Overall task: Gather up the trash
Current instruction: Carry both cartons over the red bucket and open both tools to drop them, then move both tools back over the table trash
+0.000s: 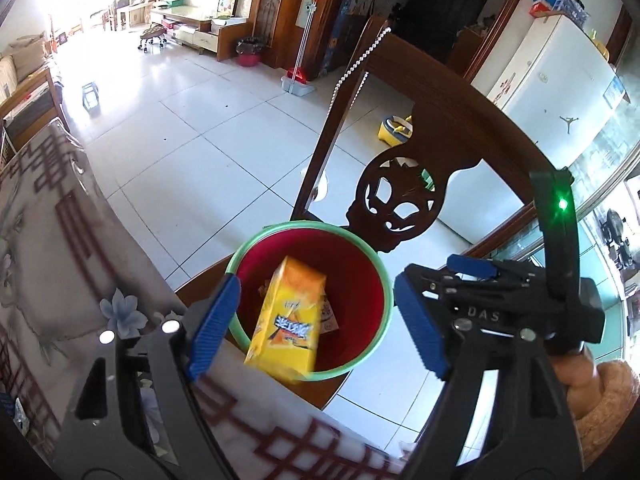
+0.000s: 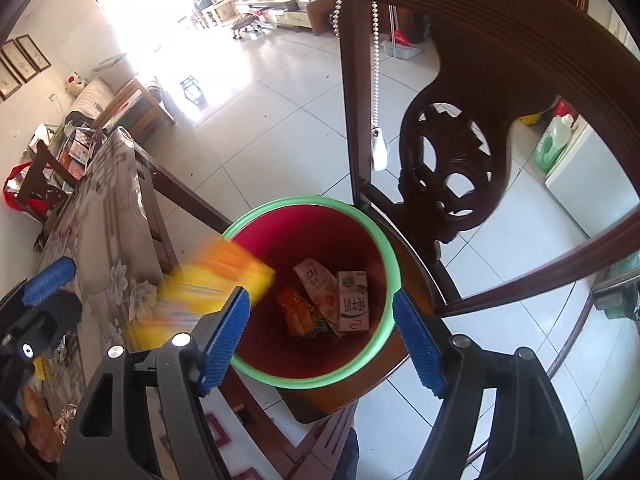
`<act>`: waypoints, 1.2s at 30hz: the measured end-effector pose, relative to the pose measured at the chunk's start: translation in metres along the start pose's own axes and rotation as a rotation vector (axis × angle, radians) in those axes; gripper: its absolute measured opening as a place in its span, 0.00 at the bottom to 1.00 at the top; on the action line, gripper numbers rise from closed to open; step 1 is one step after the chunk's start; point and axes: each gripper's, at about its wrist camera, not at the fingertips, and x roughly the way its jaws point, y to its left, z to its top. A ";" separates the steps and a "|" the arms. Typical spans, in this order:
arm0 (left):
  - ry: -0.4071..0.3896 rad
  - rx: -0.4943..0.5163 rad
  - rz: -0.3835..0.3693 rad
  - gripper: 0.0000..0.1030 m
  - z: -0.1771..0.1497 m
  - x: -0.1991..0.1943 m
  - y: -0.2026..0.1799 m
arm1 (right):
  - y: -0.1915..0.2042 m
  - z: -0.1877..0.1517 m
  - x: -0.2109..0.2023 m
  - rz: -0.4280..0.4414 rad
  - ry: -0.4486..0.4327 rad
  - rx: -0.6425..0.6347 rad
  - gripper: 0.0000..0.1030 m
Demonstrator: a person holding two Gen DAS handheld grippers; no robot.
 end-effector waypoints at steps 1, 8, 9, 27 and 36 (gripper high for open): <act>-0.006 -0.005 0.006 0.75 -0.002 -0.004 0.001 | 0.002 -0.002 -0.002 0.000 -0.002 -0.004 0.70; -0.096 -0.144 0.101 0.75 -0.038 -0.071 0.039 | 0.039 -0.014 -0.014 0.049 -0.009 -0.079 0.70; -0.106 -0.166 0.116 0.75 -0.044 -0.081 0.045 | 0.047 -0.017 -0.014 0.055 -0.008 -0.099 0.70; -0.199 -0.515 0.502 0.75 -0.219 -0.259 0.185 | 0.253 -0.154 -0.013 0.291 0.196 -0.556 0.70; -0.173 -0.570 0.481 0.75 -0.279 -0.283 0.216 | 0.299 -0.250 0.021 0.365 0.512 -0.534 0.73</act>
